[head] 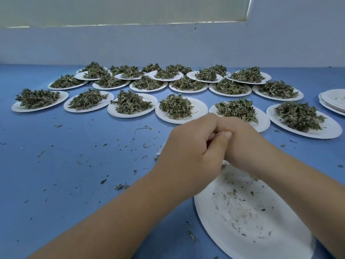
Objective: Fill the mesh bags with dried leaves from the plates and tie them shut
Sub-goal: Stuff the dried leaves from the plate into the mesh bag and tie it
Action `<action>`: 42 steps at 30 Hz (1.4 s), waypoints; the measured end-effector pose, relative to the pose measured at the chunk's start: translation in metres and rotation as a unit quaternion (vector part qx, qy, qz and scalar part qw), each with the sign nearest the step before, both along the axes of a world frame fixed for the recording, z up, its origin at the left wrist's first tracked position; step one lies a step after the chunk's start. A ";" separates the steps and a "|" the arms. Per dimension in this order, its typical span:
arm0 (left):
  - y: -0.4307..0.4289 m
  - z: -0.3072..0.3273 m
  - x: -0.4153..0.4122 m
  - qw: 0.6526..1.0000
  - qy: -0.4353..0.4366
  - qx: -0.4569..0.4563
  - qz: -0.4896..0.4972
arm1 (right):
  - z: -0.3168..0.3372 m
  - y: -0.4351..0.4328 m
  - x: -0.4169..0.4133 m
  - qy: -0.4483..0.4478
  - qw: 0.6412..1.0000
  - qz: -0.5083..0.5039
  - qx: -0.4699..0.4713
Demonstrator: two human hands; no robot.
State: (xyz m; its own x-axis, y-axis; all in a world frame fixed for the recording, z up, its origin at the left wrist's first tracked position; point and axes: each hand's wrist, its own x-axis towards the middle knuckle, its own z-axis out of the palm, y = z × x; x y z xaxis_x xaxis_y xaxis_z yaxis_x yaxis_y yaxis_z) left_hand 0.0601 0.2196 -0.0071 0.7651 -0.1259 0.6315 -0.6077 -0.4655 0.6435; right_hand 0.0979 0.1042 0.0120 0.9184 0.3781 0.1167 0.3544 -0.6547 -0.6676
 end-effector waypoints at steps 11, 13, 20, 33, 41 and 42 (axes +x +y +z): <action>0.012 0.010 0.001 0.991 0.049 -0.117 0.043 | 0.021 -0.038 0.001 0.285 0.916 0.156 0.236; 0.012 0.009 0.001 0.991 0.055 -0.115 0.039 | 0.017 -0.034 -0.002 0.254 0.927 0.146 0.234; 0.005 0.005 -0.001 0.997 0.059 -0.047 0.002 | 0.004 -0.014 -0.006 0.032 0.990 -0.012 0.135; 0.006 0.005 -0.001 0.998 0.057 -0.018 0.015 | -0.003 -0.005 -0.012 0.027 0.980 0.100 0.169; 0.014 0.010 -0.001 1.000 -0.026 0.004 0.007 | -0.006 -0.008 -0.009 0.016 0.968 0.033 0.248; 0.018 0.013 0.000 0.999 -0.040 -0.008 0.013 | -0.004 -0.009 -0.010 0.023 0.963 0.032 0.267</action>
